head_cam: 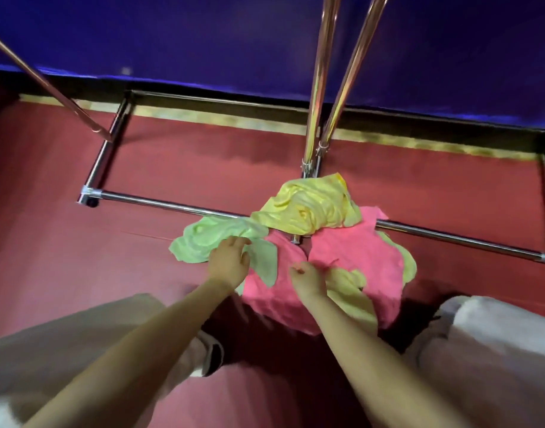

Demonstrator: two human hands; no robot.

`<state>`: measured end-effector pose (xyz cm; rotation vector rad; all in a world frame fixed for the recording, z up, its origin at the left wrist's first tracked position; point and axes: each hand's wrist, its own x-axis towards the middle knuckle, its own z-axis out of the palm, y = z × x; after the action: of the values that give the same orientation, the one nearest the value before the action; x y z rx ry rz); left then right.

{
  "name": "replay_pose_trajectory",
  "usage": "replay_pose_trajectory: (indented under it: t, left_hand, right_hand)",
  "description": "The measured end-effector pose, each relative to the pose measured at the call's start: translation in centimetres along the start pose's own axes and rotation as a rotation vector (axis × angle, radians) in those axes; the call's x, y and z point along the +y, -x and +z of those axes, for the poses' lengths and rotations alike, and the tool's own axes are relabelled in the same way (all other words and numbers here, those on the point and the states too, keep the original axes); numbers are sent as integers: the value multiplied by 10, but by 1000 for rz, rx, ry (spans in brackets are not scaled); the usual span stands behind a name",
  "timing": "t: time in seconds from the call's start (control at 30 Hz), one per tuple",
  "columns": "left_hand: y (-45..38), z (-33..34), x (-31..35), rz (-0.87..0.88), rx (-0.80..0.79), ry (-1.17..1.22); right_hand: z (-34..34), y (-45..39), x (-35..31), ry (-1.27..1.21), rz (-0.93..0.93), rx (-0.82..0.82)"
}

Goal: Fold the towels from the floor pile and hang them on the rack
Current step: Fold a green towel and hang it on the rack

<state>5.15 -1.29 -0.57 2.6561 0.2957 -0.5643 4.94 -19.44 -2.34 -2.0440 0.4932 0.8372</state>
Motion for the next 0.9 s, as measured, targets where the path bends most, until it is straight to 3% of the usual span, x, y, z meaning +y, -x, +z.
replay_pose_trajectory:
  t: [0.1, 0.27, 0.37, 0.47, 0.67, 0.77, 0.9]
  left_hand:
    - [-15, -2, -25, -30, 68, -8]
    - [-37, 5, -49, 93, -90, -32]
    - [-33, 8, -43, 109, -85, 46]
    - [-30, 3, -24, 107, 10, 246]
    - [-4, -49, 37, 146, 26, 489]
    - [20, -68, 69, 202, 10, 635]
    - [71, -101, 116, 288, 146, 814]
  right_hand:
    - [29, -22, -18, 55, -33, 48]
    - [58, -46, -28, 166, -23, 48]
    - [51, -39, -38, -28, -58, 134]
    - [26, -22, -61, -205, -165, 221]
    - [-58, 29, -127, -253, -470, 284]
    - [-100, 68, -148, -148, -584, 223]
    - [-153, 135, -145, 159, -790, 199]
